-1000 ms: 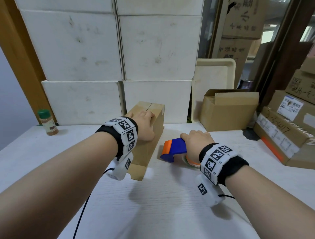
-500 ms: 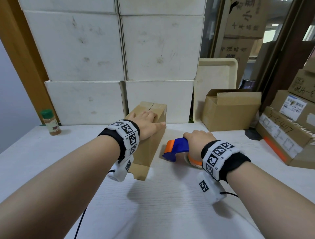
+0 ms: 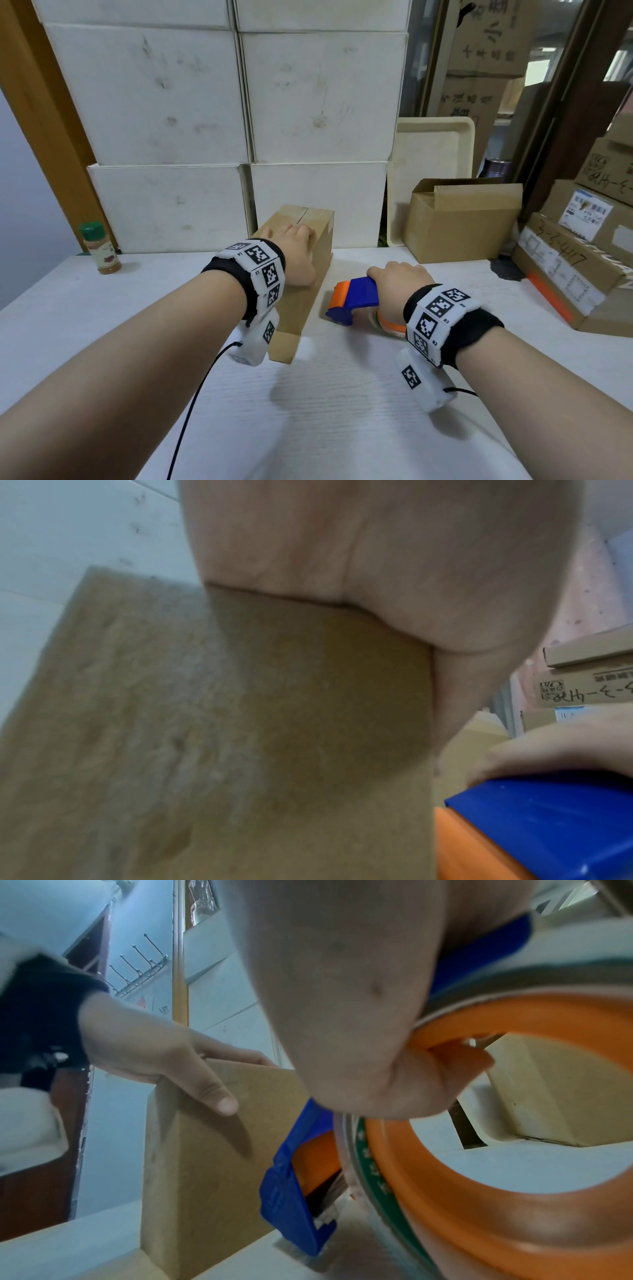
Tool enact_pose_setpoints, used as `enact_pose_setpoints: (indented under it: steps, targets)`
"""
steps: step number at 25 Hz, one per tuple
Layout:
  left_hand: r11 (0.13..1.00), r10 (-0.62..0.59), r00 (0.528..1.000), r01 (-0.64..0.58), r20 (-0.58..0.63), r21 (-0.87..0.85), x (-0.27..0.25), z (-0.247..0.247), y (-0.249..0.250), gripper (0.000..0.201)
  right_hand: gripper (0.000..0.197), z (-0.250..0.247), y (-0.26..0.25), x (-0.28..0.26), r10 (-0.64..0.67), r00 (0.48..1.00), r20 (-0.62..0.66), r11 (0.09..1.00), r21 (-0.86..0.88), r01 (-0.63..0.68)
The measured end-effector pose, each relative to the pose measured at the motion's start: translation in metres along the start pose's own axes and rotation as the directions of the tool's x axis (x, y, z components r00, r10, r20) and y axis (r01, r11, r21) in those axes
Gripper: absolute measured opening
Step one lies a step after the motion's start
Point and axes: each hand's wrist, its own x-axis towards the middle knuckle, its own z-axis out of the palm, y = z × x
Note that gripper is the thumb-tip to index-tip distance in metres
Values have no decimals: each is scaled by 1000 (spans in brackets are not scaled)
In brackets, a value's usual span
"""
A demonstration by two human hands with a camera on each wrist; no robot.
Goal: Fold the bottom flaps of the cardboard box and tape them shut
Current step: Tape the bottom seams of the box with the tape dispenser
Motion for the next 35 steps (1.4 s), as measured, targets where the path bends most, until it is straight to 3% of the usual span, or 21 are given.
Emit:
enact_pose_setpoints:
  steps: [3, 8, 15, 20, 28, 35]
  targets:
    - [1000, 10, 1000, -10, 13, -11, -5, -1, -1, 88, 45, 1, 0, -1, 4, 1000, -14, 1000, -1, -5]
    - [1000, -2, 1000, 2, -4, -19, -4, -1, 2, 56, 48, 2, -2, -3, 13, 999, -30, 1000, -13, -14]
    - [1000, 14, 1000, -14, 16, 5, -7, -1, 0, 82, 46, 3, -2, -3, 16, 998, -57, 1000, -17, -17]
    - [999, 6, 1000, -6, 12, -36, -5, -2, 1, 59, 44, 2, -3, -5, 7, 999, -53, 1000, -8, -8]
    - [998, 63, 997, -63, 35, 20, 0, -3, -6, 89, 39, -12, -6, -9, -32, 999, -10, 999, 29, 33]
    - [998, 0, 1000, -1, -17, -63, 0, 1, -22, 76, 38, -21, -13, -18, -3, 1000, -26, 999, 41, 5]
